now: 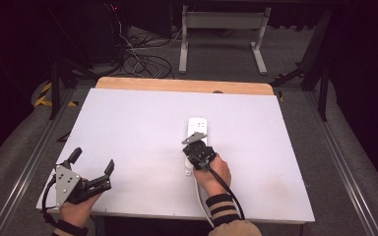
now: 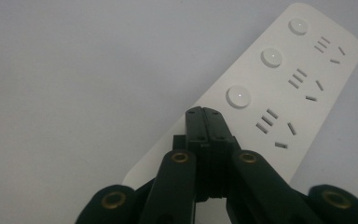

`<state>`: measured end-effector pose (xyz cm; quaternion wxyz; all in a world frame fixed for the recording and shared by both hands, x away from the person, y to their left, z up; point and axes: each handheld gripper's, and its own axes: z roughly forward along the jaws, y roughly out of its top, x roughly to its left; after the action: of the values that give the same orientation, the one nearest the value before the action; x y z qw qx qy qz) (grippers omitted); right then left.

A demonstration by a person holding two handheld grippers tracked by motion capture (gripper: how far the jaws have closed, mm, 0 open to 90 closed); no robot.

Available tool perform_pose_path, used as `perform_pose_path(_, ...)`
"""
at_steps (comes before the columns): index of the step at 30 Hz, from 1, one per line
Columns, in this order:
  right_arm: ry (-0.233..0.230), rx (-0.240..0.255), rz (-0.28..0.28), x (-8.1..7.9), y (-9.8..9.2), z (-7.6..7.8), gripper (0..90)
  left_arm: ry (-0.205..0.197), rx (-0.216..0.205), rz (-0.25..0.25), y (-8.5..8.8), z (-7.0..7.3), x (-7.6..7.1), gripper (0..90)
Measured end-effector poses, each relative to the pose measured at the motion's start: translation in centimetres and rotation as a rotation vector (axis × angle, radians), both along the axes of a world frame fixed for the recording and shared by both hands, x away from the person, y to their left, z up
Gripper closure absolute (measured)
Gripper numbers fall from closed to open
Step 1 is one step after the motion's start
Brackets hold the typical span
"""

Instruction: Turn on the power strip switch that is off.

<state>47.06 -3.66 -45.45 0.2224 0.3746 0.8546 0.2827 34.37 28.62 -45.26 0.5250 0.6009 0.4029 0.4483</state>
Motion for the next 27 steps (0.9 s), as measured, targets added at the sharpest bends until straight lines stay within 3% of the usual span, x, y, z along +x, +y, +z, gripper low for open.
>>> perform_pose_path(18,0.002,0.002,-0.006,0.0,0.04,0.02,90.0,0.003,-0.007,-0.003,-0.07,-0.04,0.15,0.3)
perform_pose_path(25,-0.005,-0.045,0.005,0.03,0.49,0.22,90.0,0.003,-0.009,-0.015,-0.1,-0.09,0.17,0.3)
perform_pose_path(27,-0.001,-0.032,0.002,0.06,0.46,0.34,90.0,0.003,-0.002,-0.013,-0.13,-0.1,0.2,0.3)
